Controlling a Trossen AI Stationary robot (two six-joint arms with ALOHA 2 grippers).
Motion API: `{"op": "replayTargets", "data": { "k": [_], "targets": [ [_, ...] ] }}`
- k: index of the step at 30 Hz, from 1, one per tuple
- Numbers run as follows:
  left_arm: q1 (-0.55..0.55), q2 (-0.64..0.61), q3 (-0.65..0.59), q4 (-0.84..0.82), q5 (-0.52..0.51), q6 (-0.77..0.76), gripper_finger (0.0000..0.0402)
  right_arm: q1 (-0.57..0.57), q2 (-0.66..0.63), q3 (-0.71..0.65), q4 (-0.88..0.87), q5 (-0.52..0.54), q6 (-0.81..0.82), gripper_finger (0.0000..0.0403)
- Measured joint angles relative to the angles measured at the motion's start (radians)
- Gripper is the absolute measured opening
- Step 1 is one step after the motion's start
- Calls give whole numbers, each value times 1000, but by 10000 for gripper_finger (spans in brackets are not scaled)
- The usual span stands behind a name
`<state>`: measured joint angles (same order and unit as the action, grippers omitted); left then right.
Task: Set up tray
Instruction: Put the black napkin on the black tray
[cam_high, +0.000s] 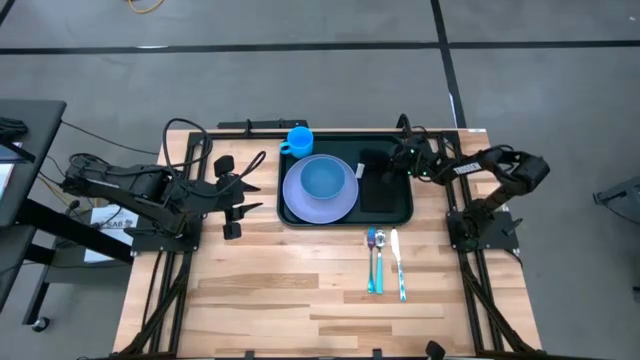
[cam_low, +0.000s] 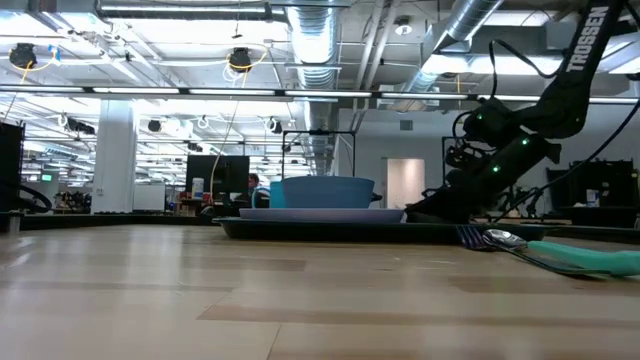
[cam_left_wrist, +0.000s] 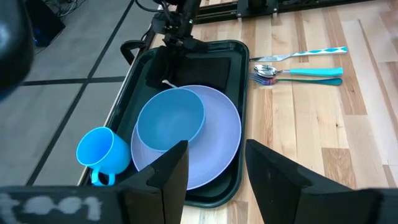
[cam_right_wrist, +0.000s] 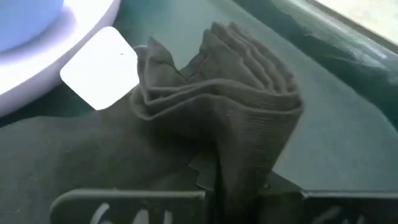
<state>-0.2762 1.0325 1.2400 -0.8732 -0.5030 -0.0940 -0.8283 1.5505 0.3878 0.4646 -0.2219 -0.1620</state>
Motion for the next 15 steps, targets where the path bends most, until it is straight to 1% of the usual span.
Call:
{"op": "replayTargets", "data": {
  "k": [4, 8, 15],
  "targets": [
    [0, 0, 0, 0, 0, 0, 148, -15, -14, 2, 2, 34, 39, 3],
    [0, 0, 0, 0, 0, -1, 148, -36, -18, 2, -6, 34, 64, 14],
    [0, 0, 0, 0, 0, -7, 148, -35, -20, 2, -25, -48, 21, 35]
  ]
}}
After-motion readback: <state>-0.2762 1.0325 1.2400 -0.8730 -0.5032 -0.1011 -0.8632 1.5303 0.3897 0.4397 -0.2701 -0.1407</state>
